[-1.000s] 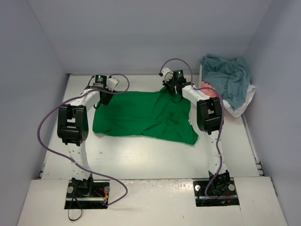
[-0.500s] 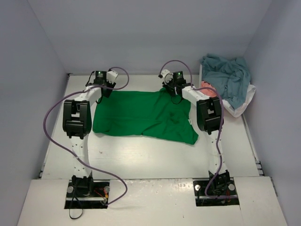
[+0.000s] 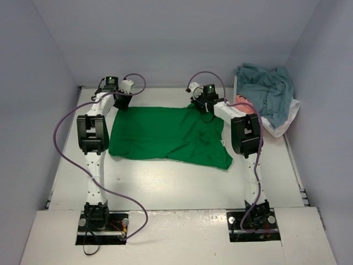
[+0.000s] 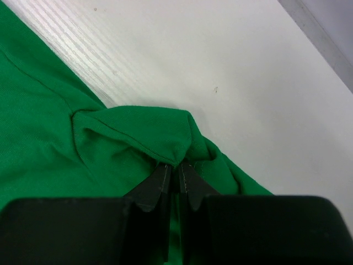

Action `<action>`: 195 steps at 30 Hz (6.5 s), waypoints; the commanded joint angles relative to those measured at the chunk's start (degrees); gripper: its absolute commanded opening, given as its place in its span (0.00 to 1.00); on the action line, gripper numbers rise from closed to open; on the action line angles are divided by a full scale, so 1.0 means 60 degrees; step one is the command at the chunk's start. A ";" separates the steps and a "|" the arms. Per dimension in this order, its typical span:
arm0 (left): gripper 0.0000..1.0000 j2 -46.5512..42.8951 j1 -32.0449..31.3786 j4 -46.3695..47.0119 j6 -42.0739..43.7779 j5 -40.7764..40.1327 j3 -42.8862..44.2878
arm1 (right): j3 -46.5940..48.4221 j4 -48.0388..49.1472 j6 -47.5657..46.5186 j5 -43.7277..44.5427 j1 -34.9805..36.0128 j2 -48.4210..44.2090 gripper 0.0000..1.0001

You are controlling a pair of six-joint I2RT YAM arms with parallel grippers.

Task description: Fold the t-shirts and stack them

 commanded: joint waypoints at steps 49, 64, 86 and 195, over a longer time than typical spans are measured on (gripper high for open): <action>0.00 -0.2320 0.0060 -0.0500 0.0123 0.0426 -0.1036 | -0.1634 0.0106 0.0181 0.0899 0.0401 -0.2728 0.00; 0.00 -0.4342 0.0060 -0.0616 0.0166 0.0850 -0.3027 | -0.2938 -0.1445 -0.0258 0.0694 0.0767 -0.5292 0.00; 0.00 -0.7989 0.0060 -0.0660 0.0665 0.1392 -0.6662 | -0.4373 -0.4509 -0.1620 0.4838 0.3228 -0.7168 0.00; 0.37 -0.9382 -0.0380 -0.1334 0.0826 0.0646 -0.8479 | -0.1415 -0.4655 -0.0771 -0.0023 0.1983 -0.3228 0.52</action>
